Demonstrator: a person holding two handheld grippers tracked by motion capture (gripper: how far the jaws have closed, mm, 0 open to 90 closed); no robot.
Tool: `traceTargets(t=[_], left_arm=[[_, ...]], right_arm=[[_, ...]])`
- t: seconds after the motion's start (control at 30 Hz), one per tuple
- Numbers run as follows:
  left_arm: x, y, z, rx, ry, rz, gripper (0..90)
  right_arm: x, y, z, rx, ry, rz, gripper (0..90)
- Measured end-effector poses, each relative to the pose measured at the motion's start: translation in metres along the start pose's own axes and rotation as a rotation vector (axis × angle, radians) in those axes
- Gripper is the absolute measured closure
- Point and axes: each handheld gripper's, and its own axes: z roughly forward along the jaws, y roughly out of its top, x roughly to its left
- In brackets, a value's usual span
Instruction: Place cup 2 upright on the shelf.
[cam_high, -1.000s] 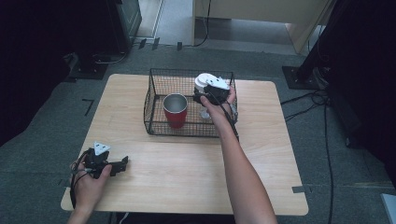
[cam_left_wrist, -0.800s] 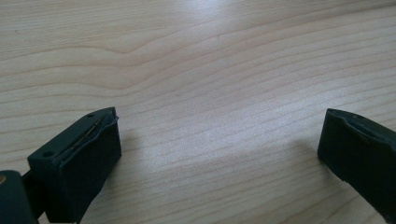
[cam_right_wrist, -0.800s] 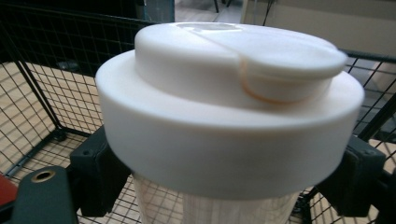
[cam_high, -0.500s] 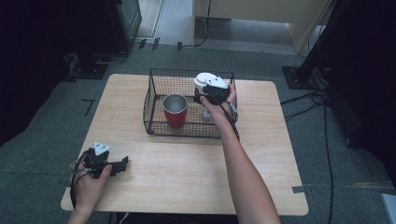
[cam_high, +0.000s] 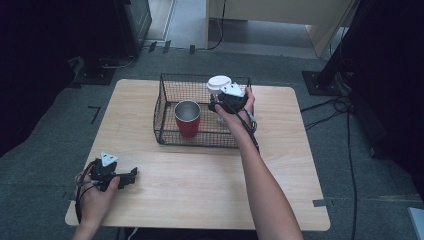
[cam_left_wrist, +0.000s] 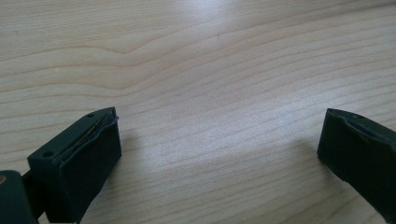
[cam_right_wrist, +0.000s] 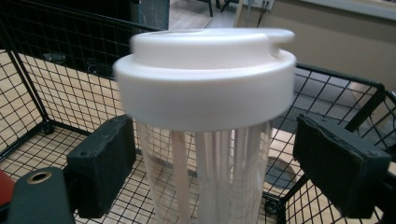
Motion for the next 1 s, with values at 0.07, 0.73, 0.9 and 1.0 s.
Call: traceTargets(t=[0.07,0.73,0.9,1.0], left_arm=[[0.0,0.0,0.0,0.0,-0.001,0.0,0.1],[0.001,0.0,0.0,-0.001,-0.006,-0.003,0.1],[0.001,0.0,0.0,0.0,-0.004,-0.002,0.1],[0.001,0.0,0.0,0.0,-0.004,-0.002,0.1]], right_arm=[[-0.003,-0.001,0.003,0.014,-0.003,0.005,13.5],[-0.003,-0.013,0.023,0.063,-0.069,-0.003,16.3],[-0.004,-0.013,0.022,0.066,-0.064,-0.008,16.4],[-0.004,-0.013,0.022,0.065,-0.062,-0.007,16.4]])
